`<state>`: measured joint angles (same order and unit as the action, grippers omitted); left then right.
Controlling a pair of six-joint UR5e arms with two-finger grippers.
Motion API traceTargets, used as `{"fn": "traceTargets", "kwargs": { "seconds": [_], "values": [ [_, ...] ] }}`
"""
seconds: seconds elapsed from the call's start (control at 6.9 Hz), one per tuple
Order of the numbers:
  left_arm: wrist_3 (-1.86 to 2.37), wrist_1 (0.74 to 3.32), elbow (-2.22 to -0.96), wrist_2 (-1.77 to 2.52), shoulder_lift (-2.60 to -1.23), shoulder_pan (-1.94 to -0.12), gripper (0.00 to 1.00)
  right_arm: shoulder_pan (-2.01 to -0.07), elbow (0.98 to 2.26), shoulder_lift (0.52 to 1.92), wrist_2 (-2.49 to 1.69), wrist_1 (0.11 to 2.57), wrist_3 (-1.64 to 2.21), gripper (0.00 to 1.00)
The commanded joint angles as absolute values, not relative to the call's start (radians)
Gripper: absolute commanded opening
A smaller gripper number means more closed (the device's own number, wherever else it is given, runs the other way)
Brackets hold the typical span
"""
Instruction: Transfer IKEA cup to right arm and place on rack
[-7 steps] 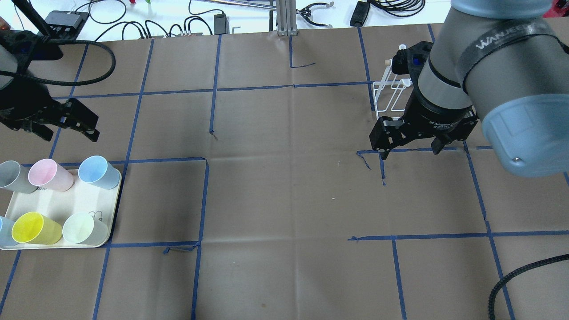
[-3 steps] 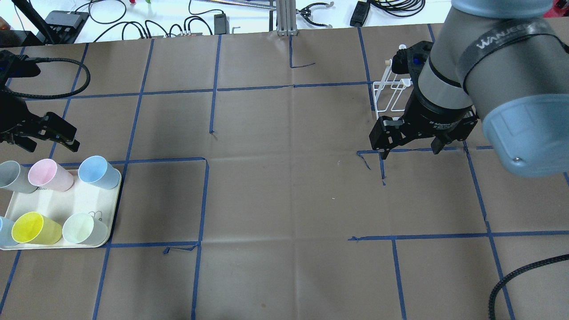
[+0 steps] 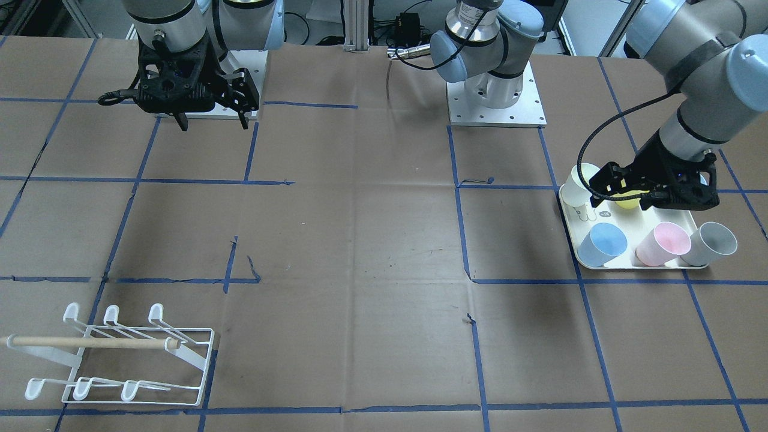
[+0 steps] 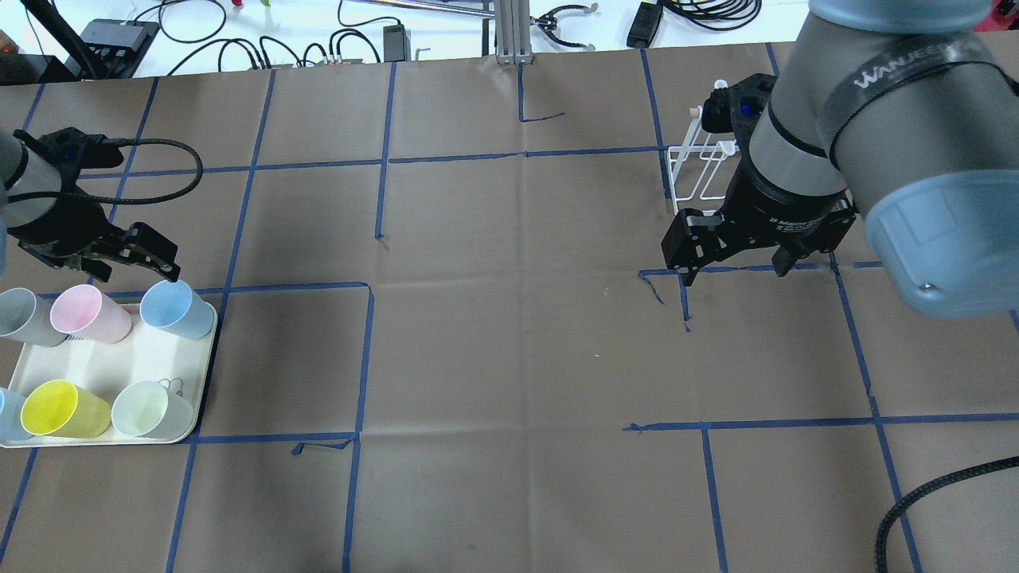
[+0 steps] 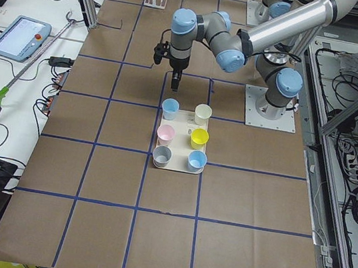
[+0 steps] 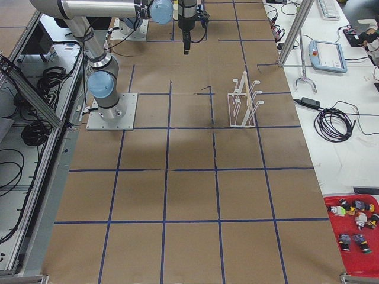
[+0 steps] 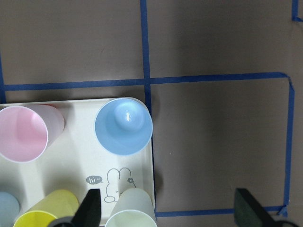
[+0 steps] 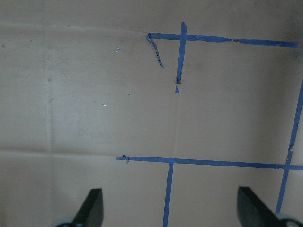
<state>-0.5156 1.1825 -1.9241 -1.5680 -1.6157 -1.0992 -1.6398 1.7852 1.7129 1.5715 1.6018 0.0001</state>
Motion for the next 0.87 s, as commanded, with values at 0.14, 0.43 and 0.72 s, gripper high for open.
{"fn": "traceTargets", "kwargs": {
  "seconds": [0.14,0.43,0.72],
  "values": [
    [-0.517,1.068,-1.997,-1.571,-1.698,-1.097,0.99,-1.640,1.783,1.712,1.571,1.601,0.002,1.00],
    [-0.517,1.017,-1.999,-1.574,-1.770,-1.095,0.99,-1.640,1.778,1.710,1.572,1.601,0.000,1.00],
    [-0.515,0.999,-2.020,-1.575,-1.798,-1.094,0.99,-1.640,1.778,1.710,1.572,1.601,0.000,1.00]
  ]
}}
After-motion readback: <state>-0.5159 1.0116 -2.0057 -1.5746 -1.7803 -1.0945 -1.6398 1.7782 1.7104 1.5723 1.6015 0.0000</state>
